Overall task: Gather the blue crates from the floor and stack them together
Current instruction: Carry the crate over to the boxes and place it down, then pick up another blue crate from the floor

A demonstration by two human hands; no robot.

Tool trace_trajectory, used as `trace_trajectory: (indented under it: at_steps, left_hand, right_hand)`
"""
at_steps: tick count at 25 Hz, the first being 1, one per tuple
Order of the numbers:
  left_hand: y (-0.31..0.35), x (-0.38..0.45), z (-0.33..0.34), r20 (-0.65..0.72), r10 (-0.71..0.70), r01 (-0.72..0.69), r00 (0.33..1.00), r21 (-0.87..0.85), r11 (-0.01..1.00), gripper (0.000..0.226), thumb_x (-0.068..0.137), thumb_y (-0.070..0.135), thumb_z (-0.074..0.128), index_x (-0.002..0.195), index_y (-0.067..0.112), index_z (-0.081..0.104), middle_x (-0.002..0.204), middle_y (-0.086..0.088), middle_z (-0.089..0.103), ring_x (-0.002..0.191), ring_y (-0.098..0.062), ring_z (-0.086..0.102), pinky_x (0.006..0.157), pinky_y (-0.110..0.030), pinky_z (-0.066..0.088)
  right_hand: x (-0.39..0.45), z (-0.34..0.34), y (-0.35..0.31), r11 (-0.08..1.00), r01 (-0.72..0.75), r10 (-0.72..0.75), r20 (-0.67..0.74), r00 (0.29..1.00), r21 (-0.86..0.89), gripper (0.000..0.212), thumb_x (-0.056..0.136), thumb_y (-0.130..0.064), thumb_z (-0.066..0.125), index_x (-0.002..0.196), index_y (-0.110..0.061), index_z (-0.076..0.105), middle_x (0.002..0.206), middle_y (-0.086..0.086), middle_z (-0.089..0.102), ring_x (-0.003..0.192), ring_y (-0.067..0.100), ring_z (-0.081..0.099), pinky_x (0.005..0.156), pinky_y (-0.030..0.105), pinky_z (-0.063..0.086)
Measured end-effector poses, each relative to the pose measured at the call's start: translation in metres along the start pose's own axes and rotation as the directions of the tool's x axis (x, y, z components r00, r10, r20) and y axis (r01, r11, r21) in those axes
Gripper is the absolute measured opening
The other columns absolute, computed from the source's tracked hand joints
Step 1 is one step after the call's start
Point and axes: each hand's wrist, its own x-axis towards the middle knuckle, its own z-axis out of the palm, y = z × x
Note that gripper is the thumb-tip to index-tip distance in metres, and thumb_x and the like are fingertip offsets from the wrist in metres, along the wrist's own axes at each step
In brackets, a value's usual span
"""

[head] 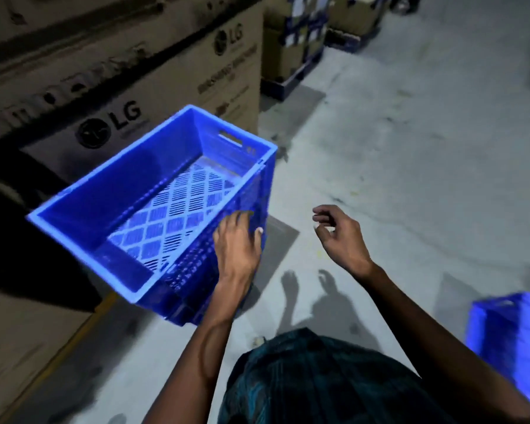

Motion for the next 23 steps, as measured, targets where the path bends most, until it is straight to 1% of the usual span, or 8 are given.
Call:
trace_trajectory:
  at_steps: [2, 5, 9, 12, 15, 18, 21, 23]
  left_hand:
    - [0.026, -0.002, 0.011, 0.059, 0.057, -0.048, 0.997, -0.156, 0.987, 0.034, 0.088, 0.030, 0.061, 0.118, 0.015, 0.065, 0.116, -0.009, 0.068, 0.110, -0.032, 0.060, 0.092, -0.043, 0.046]
    - [0.072, -0.009, 0.026, 0.130, 0.169, -0.112, 0.977, -0.365, 0.924, 0.027, 0.089, 0.027, 0.063, 0.112, 0.014, 0.068, 0.107, -0.006, 0.074, 0.101, -0.027, 0.068, 0.087, -0.039, 0.053]
    - [0.160, -0.035, 0.062, 0.262, 0.369, -0.199, 0.892, -0.506, 0.840, 0.015, 0.088, 0.019, 0.069, 0.103, 0.017, 0.070, 0.094, 0.003, 0.074, 0.089, -0.017, 0.070, 0.077, -0.027, 0.050]
    - [0.233, -0.068, 0.095, 0.343, 0.553, -0.298, 0.759, -0.572, 0.764, 0.012, 0.089, 0.021, 0.069, 0.101, 0.020, 0.070, 0.087, 0.010, 0.072, 0.083, -0.011, 0.069, 0.072, -0.028, 0.050]
    - [0.308, -0.106, 0.131, 0.367, 0.637, -0.319, 0.678, -0.634, 0.705, 0.011, 0.088, 0.019, 0.070, 0.099, 0.019, 0.072, 0.084, 0.011, 0.072, 0.079, -0.005, 0.067, 0.067, -0.022, 0.046]
    - [0.385, -0.152, 0.172, 0.473, 0.675, -0.257, 0.566, -0.677, 0.690, 0.010, 0.087, 0.018, 0.071, 0.097, 0.020, 0.073, 0.084, 0.010, 0.073, 0.079, 0.005, 0.065, 0.067, -0.009, 0.043]
    - [0.435, -0.187, 0.204, 0.572, 0.716, -0.250, 0.399, -0.684, 0.686, 0.010, 0.088, 0.022, 0.071, 0.098, 0.021, 0.073, 0.086, 0.010, 0.073, 0.083, 0.007, 0.064, 0.067, -0.002, 0.042]
    - [0.475, -0.209, 0.232, 0.598, 0.764, -0.303, 0.242, -0.702, 0.645, 0.009, 0.088, 0.020, 0.071, 0.097, 0.018, 0.073, 0.085, 0.008, 0.073, 0.084, 0.003, 0.065, 0.067, -0.003, 0.043]
  right_hand:
    - [-0.022, -0.033, 0.005, 0.996, -0.069, 0.075, -0.099, 0.992, 0.062, 0.030, 0.088, 0.001, 0.057, 0.114, -0.012, 0.064, 0.101, 0.003, 0.071, 0.091, 0.002, 0.065, 0.069, 0.006, 0.042]
    - [-0.056, -0.080, 0.014, 0.997, -0.067, 0.075, -0.236, 0.969, 0.041, 0.029, 0.089, -0.001, 0.057, 0.115, -0.012, 0.063, 0.100, 0.000, 0.071, 0.094, 0.007, 0.067, 0.066, 0.011, 0.045]
    - [-0.111, -0.152, 0.053, 0.987, -0.158, 0.155, -0.468, 0.870, 0.033, 0.031, 0.086, 0.001, 0.056, 0.112, -0.013, 0.063, 0.099, -0.002, 0.071, 0.094, 0.006, 0.068, 0.074, 0.018, 0.053]
    - [-0.165, -0.210, 0.098, 0.976, -0.216, 0.197, -0.575, 0.794, 0.036, 0.032, 0.087, 0.002, 0.054, 0.114, -0.012, 0.063, 0.100, -0.002, 0.070, 0.096, 0.004, 0.068, 0.078, 0.018, 0.052]
    - [-0.221, -0.269, 0.146, 0.947, -0.310, 0.293, -0.627, 0.722, 0.085, 0.029, 0.088, -0.003, 0.059, 0.115, -0.014, 0.063, 0.099, -0.002, 0.071, 0.093, 0.004, 0.067, 0.077, 0.014, 0.051]
    - [-0.276, -0.327, 0.195, 0.905, -0.399, 0.376, -0.714, 0.590, 0.147, 0.025, 0.090, -0.005, 0.061, 0.112, -0.017, 0.063, 0.098, -0.003, 0.071, 0.089, -0.001, 0.066, 0.075, 0.014, 0.049]
    - [-0.322, -0.363, 0.229, 0.826, -0.487, 0.509, -0.745, 0.431, 0.283, 0.023, 0.091, -0.009, 0.059, 0.113, -0.017, 0.063, 0.099, -0.002, 0.071, 0.088, 0.004, 0.067, 0.075, 0.015, 0.049]
    - [-0.355, -0.388, 0.259, 0.769, -0.514, 0.575, -0.764, 0.293, 0.381, 0.025, 0.091, -0.010, 0.059, 0.115, -0.015, 0.063, 0.097, 0.003, 0.071, 0.084, 0.013, 0.068, 0.077, 0.024, 0.052]
